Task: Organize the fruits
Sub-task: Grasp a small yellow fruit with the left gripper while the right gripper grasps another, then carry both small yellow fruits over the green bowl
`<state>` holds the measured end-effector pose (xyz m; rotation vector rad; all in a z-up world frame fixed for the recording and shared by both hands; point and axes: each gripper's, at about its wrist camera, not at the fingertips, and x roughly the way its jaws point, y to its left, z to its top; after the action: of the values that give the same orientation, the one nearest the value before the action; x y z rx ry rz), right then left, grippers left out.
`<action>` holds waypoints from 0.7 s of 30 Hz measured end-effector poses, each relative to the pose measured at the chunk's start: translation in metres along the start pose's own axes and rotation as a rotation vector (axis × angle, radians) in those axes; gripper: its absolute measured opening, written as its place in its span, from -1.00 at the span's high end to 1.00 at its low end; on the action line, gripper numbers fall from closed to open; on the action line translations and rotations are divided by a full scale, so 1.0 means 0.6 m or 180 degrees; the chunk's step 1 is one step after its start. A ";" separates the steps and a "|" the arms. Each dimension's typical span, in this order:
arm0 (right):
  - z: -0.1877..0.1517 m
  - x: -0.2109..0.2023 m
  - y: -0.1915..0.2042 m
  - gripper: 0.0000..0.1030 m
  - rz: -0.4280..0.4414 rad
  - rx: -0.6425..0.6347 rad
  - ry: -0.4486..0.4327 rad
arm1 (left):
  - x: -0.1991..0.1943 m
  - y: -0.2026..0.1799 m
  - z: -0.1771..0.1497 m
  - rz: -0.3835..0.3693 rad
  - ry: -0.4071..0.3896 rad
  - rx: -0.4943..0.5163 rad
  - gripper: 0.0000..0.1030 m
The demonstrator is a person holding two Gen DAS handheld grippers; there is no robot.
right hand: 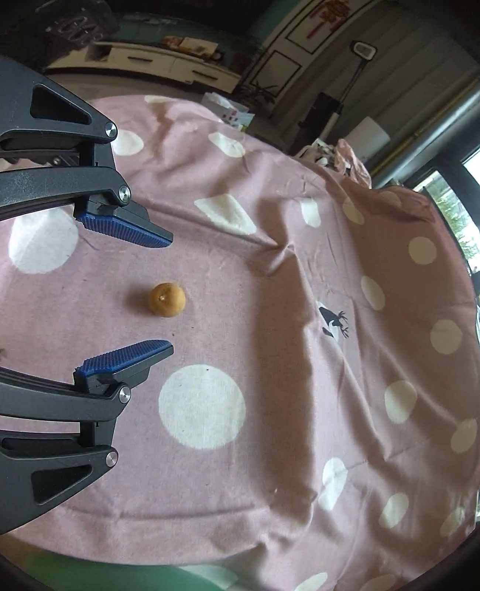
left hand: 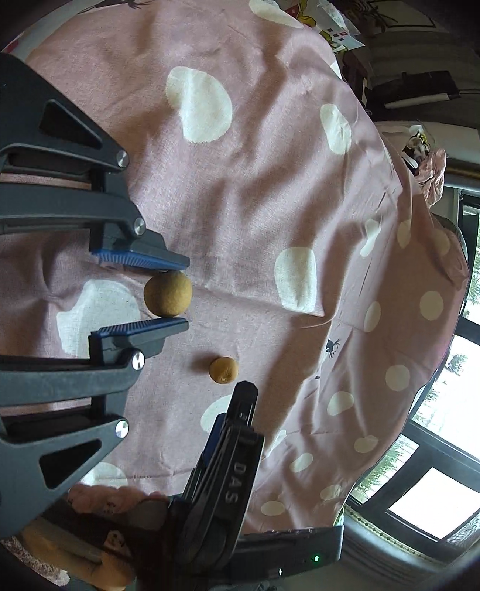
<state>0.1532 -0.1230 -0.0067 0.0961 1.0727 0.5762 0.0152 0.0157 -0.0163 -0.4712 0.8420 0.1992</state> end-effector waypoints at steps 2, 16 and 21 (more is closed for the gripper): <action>0.002 0.019 0.009 -0.02 -0.0253 -0.0079 -0.0009 | -0.001 -0.001 -0.001 -0.0024 -0.0016 0.0004 0.50; -0.014 0.040 0.017 0.47 -0.0400 -0.0239 0.0109 | -0.005 -0.006 -0.003 -0.0073 -0.0059 0.0030 0.50; -0.044 -0.025 -0.005 0.47 -0.0257 -0.0094 0.0036 | -0.007 -0.025 -0.009 -0.0125 -0.0051 0.0141 0.50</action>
<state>0.1268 -0.1385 -0.0086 0.0236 1.0739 0.5201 0.0141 0.0001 -0.0113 -0.4438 0.8193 0.1475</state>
